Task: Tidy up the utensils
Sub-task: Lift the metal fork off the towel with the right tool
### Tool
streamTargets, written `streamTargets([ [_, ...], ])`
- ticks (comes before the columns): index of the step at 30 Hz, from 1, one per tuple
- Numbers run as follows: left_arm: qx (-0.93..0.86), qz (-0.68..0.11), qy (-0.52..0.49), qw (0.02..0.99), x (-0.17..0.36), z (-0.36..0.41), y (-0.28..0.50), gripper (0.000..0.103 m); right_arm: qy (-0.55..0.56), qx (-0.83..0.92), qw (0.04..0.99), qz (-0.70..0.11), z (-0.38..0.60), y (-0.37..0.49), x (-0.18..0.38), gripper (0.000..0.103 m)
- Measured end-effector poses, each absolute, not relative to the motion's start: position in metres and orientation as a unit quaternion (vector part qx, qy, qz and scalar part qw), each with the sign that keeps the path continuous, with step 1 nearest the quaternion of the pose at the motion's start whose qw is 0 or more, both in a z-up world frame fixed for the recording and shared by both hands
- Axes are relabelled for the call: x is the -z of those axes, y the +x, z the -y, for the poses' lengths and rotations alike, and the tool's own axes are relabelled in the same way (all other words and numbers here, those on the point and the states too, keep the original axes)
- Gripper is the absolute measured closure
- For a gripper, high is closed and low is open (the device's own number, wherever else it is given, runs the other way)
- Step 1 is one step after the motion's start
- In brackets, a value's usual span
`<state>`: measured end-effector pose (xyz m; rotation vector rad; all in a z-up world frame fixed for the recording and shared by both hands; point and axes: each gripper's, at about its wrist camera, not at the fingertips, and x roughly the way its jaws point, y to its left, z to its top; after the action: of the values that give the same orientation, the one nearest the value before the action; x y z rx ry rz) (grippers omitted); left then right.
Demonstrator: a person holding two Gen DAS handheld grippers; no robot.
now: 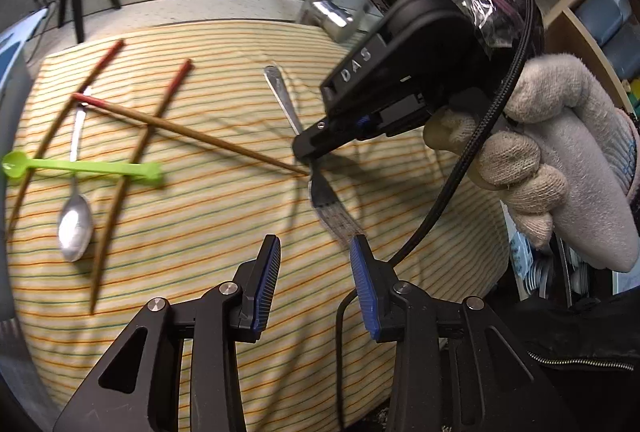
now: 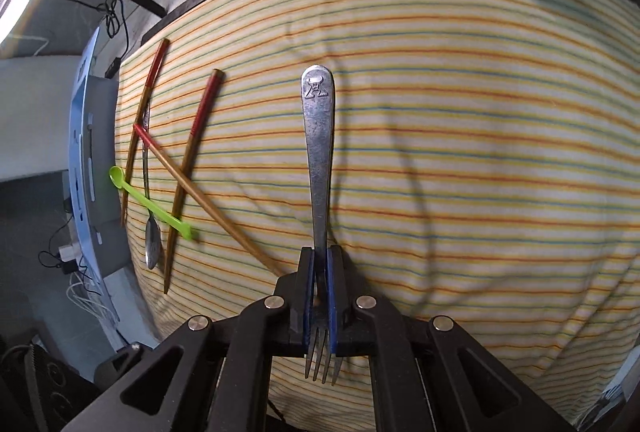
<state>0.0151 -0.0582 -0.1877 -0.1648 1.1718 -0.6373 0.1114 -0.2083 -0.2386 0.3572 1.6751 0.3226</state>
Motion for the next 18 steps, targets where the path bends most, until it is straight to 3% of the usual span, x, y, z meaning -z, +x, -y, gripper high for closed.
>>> streamTargets([
  [8,0.284,-0.546,-0.062,0.786,0.191,0.084,0.011,0.068,0.212,-0.167,0.618,-0.738,0.223,0.108,0.248,0.098],
  [18,0.223,-0.542,-0.085,0.806,0.171,0.067,-0.012,0.068,0.145,-0.252,0.648,-0.704,0.235,0.096,0.224,0.092],
])
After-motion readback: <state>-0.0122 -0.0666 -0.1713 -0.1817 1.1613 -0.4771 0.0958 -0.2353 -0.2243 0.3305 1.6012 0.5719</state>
